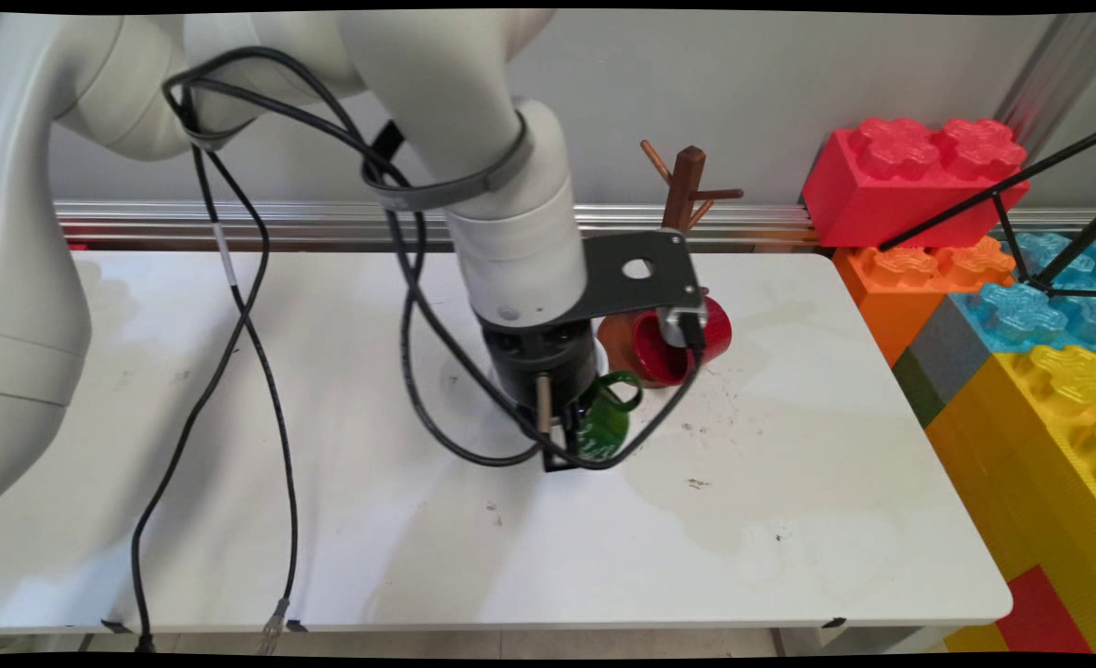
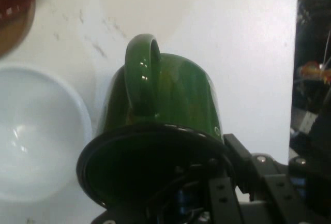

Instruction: Place the picked object on the table

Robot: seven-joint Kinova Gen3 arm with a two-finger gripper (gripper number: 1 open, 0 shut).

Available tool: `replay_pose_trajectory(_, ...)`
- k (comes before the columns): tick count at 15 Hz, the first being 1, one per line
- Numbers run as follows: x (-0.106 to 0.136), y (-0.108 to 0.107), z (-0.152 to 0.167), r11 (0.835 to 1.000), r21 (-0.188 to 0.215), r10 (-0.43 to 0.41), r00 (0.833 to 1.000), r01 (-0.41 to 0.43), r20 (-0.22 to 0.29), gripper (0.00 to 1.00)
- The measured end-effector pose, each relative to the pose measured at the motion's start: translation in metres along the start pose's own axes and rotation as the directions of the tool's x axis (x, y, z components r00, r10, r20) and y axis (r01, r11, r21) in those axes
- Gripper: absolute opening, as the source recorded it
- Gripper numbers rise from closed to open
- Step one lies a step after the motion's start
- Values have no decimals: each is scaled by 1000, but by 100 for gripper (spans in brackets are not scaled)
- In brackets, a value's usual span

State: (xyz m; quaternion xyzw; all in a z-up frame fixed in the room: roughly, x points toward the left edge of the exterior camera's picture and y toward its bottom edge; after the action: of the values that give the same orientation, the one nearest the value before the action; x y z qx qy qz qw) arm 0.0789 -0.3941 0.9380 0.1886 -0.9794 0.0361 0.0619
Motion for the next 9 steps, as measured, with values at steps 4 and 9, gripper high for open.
replay_pose_trajectory(4,-21,1,-9,1000,1,8,999,-8,46,0)
replay_pose_trajectory(9,-51,-1,-17,1000,-3,21,995,-21,101,0)
